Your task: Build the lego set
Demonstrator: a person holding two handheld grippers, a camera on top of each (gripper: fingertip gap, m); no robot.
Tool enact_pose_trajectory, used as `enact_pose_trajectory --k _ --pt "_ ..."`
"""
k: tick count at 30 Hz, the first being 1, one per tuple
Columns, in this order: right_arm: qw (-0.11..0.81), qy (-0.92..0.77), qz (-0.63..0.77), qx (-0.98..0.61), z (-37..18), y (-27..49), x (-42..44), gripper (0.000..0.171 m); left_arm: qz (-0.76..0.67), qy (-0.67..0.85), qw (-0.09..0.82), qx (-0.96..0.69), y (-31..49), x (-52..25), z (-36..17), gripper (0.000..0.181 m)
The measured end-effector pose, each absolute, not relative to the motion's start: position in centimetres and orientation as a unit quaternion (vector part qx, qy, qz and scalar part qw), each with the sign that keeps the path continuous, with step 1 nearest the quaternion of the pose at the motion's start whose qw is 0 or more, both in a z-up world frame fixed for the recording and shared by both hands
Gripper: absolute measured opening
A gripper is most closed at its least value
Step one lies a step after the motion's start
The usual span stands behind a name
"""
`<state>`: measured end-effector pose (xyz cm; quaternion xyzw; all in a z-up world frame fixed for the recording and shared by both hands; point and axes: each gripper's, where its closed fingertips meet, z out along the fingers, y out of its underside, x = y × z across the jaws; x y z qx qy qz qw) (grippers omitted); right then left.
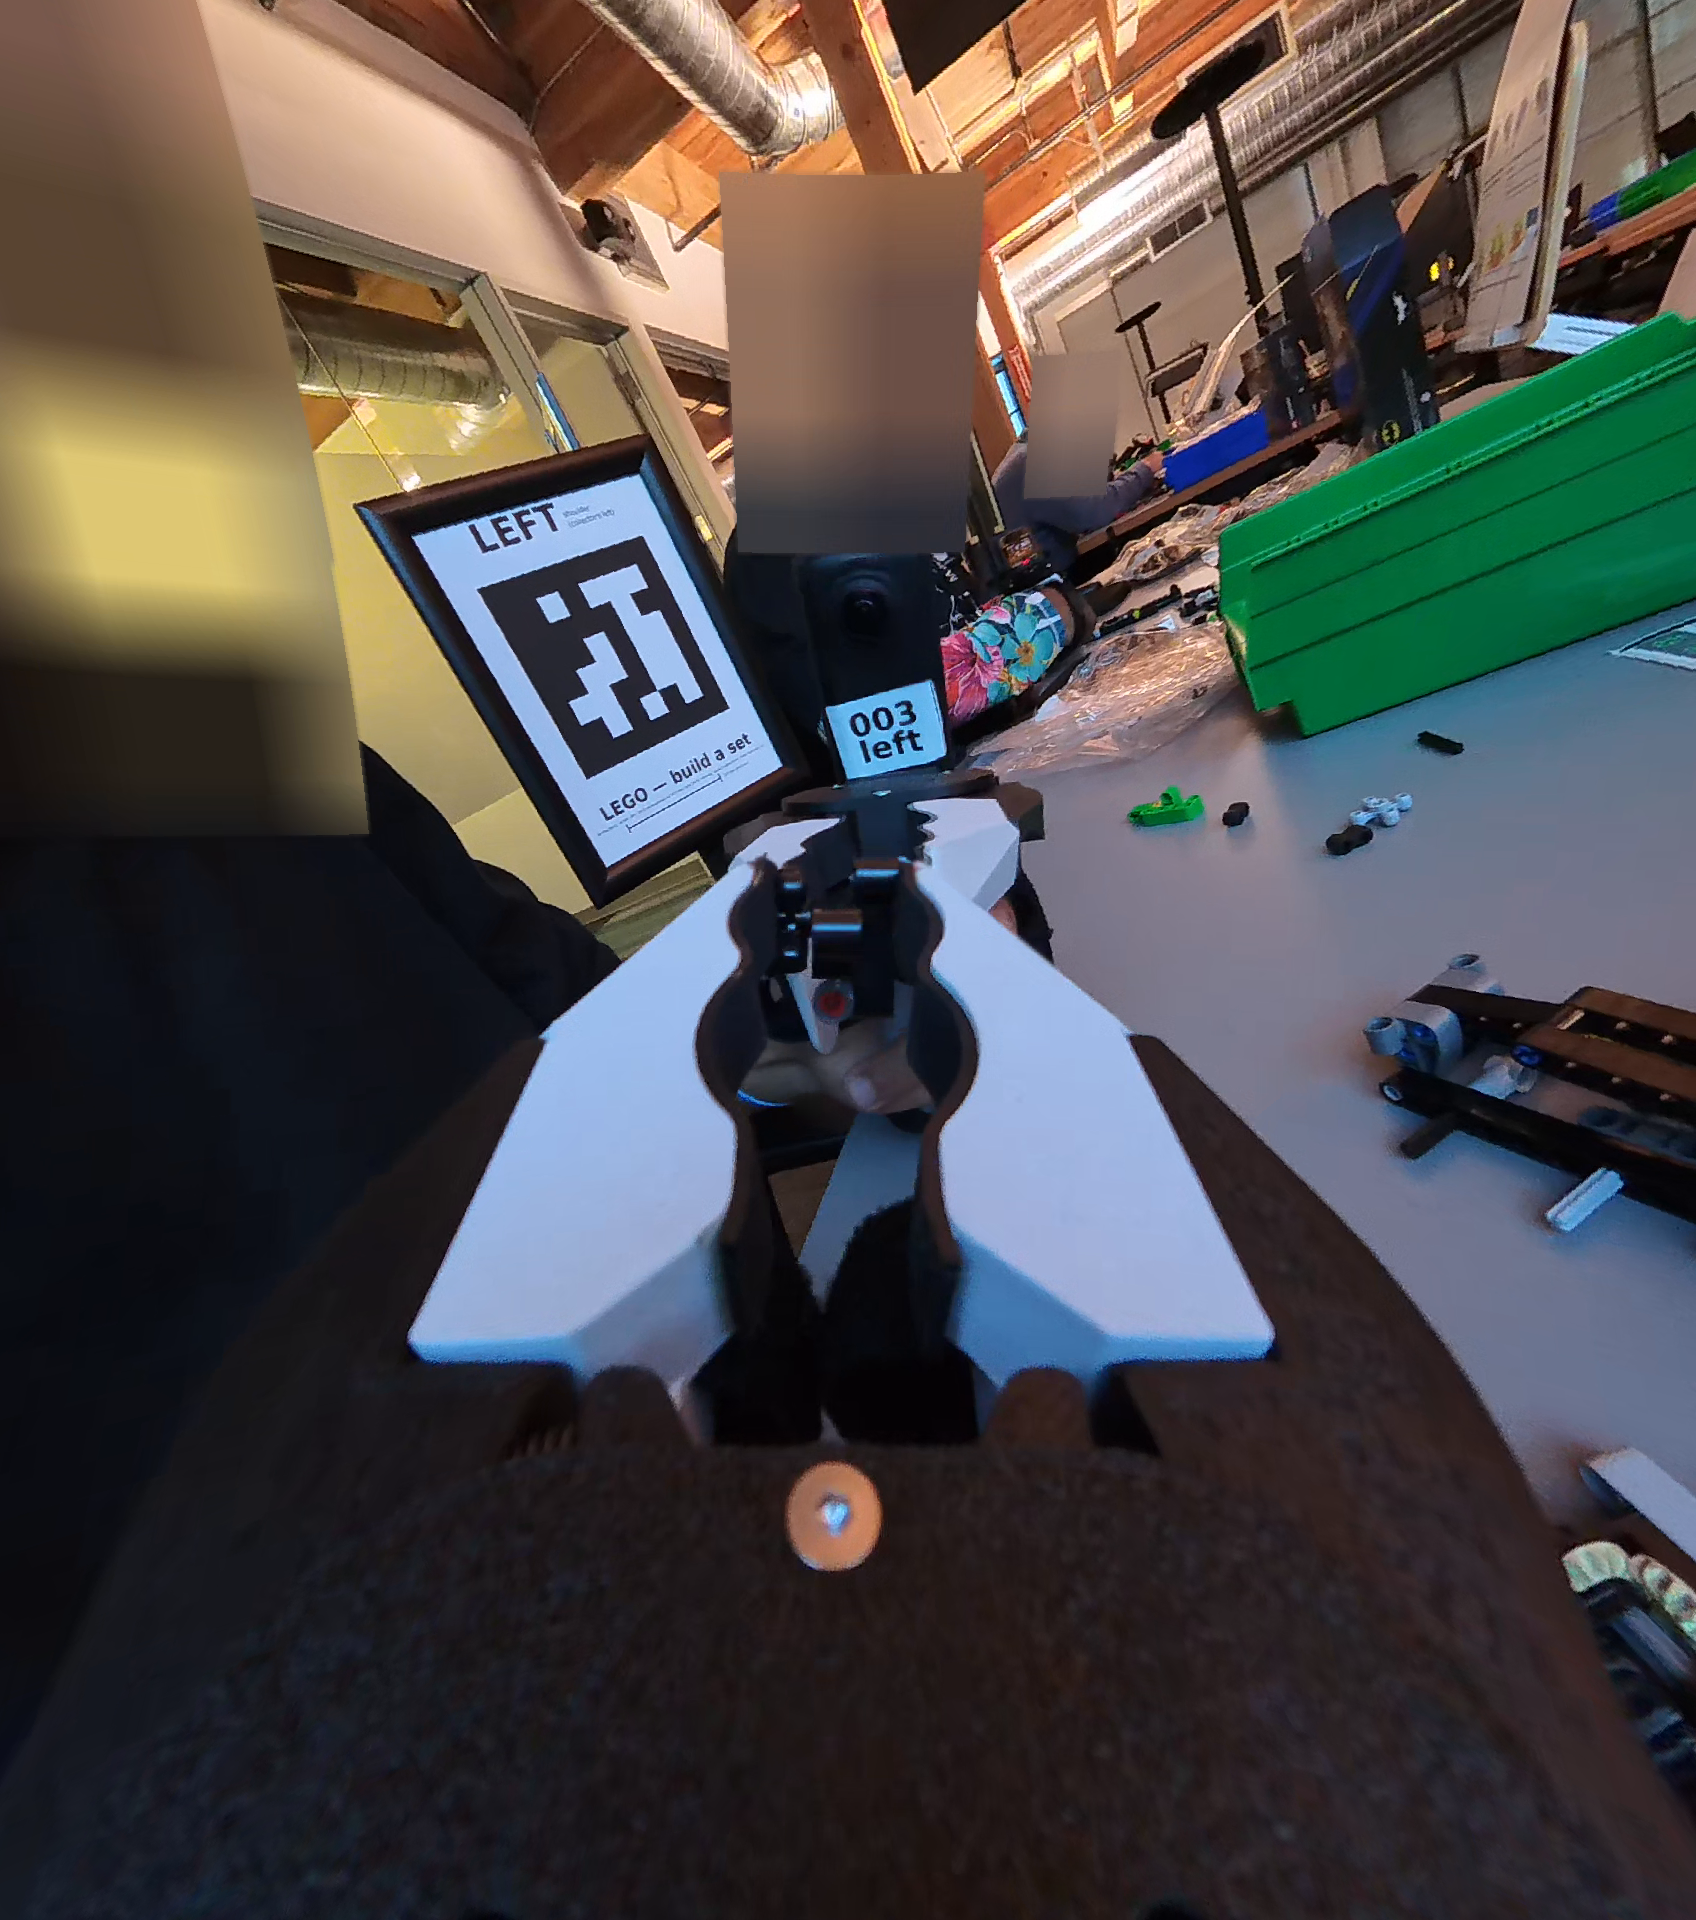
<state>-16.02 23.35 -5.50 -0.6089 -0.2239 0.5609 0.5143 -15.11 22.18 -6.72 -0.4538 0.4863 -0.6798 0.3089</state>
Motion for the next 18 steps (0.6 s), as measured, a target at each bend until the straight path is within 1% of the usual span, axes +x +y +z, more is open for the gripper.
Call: enact_pose_trajectory --k 10,16,18 --pt "0.520 -0.232 0.555 -0.606 -5.46 23.33 -16.10 0.021 -0.676 0.489 0.317 -0.452 22.21 -15.17 -6.70 0.024" --pt "0.516 -0.232 0.566 -0.599 -5.14 23.20 -16.01 0.022 -0.667 0.491 0.339 -0.446 22.21 -15.25 -6.42 0.025" --pt "0.516 -0.248 0.564 -0.596 -5.09 22.74 -16.12 0.032 -0.660 0.497 0.346 -0.445 22.16 -15.30 -6.50 0.025"
